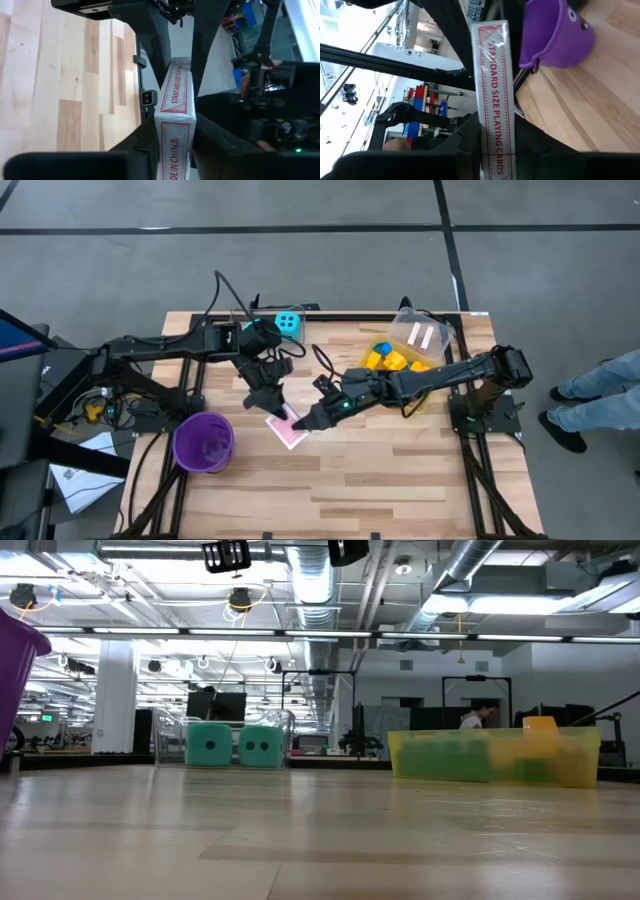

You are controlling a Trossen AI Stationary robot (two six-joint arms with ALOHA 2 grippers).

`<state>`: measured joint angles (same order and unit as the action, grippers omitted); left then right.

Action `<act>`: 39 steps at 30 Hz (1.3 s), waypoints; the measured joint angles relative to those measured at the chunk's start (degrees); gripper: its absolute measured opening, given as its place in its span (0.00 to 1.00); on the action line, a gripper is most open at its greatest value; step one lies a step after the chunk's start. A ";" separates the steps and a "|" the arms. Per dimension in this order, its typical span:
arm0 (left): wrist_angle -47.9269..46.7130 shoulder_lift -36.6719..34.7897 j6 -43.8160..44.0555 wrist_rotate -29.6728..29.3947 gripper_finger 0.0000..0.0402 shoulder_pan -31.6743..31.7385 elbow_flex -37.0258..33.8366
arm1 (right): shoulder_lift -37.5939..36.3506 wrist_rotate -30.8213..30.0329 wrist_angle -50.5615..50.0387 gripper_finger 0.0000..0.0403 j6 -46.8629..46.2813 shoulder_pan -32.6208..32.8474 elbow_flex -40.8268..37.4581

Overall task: Pick & Place Toys
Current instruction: Put the red deck of cards into the white bin

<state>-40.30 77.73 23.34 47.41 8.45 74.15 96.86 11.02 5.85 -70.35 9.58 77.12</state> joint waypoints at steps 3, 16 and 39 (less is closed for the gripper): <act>-0.29 -0.64 -2.55 -0.43 0.28 0.57 -0.02 | 0.00 -0.87 0.28 0.16 -0.45 0.16 0.00; -9.25 -9.86 -12.37 -0.70 0.45 9.87 -0.04 | -1.28 -5.50 -8.24 0.16 -3.59 -0.31 0.09; -5.40 -25.49 -0.11 -11.98 0.33 7.91 -0.02 | -17.08 -33.76 -74.39 0.16 -21.85 -28.75 0.07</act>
<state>-45.71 52.25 23.22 35.43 16.36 74.13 79.78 -22.74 -68.55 -92.20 -19.16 77.19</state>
